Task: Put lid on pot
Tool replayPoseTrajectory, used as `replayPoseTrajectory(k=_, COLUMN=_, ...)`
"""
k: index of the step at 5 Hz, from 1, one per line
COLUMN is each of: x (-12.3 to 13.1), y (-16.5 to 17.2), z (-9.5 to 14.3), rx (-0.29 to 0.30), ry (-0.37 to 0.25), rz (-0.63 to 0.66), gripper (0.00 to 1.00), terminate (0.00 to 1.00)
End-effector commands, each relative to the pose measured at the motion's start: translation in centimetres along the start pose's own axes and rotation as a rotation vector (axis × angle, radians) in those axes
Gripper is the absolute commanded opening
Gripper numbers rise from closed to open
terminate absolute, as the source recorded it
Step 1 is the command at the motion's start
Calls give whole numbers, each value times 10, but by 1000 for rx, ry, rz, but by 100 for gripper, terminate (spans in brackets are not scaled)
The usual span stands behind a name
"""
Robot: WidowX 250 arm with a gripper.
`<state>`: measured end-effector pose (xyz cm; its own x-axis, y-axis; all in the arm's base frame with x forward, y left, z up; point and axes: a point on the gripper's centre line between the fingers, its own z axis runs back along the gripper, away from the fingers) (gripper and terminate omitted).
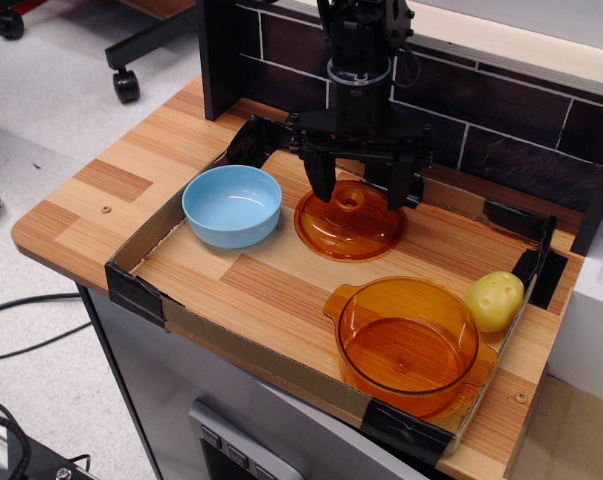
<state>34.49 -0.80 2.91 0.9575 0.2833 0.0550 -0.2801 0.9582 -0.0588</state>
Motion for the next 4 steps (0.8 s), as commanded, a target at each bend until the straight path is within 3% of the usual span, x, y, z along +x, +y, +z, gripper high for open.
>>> replayPoseTrajectory(k=1, x=6, y=1, z=12, rx=15, ry=-51, rz=0, gripper=100, terminate=0)
replayPoseTrajectory(k=3, x=8, y=0, z=4, rx=41, ry=-58, rz=5, gripper=100, terminate=0)
replayPoseTrajectory(k=4, x=6, y=-3, z=-1, rx=64, ry=-54, rz=-6, gripper=0, terminate=0)
